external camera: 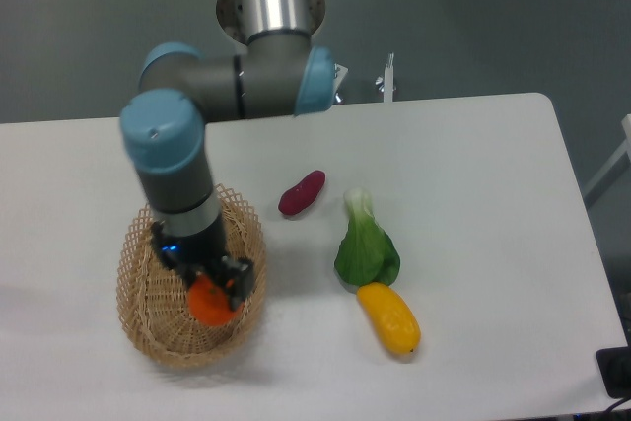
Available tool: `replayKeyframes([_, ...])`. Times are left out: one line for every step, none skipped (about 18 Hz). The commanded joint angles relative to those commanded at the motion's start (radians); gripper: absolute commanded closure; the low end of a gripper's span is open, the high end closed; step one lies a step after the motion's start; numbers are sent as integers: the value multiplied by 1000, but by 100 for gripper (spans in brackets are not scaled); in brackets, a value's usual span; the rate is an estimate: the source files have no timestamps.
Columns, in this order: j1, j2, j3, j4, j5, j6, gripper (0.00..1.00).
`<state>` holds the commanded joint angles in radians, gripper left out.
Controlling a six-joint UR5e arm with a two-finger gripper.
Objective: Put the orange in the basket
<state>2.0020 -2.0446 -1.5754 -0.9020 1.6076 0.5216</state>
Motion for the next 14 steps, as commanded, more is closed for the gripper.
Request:
replayKeyframes([-5, -8, -2, 0, 0, 0, 33])
replayKeyframes([-6, -15, -8, 3, -2, 2, 33])
replayKeyframes([-12, -23, -11, 5, 0, 3, 33])
replayKeyframes([-12, -23, -11, 5, -2, 3, 33])
replayKeyframes([-12, -25, -11, 5, -3, 3, 33])
replayKeyframes([-14, -28, -12, 5, -2, 2, 33])
replayKeyframes([-14, -29, -15, 5, -2, 2, 33])
replayKeyframes([-14, -29, -21, 5, -3, 2, 33])
replayKeyframes([-14, -31, -22, 5, -3, 2, 33])
replayKeyframes([-14, -37, -23, 5, -3, 2, 32])
replayKeyframes([-14, -38, -23, 5, -3, 2, 31])
replayKeyframes([-14, -40, -22, 5, -3, 2, 30])
replayKeyframes([-15, -45, -23, 6, -3, 2, 28])
replayKeyframes([-14, -49, -23, 9, 0, 3, 28])
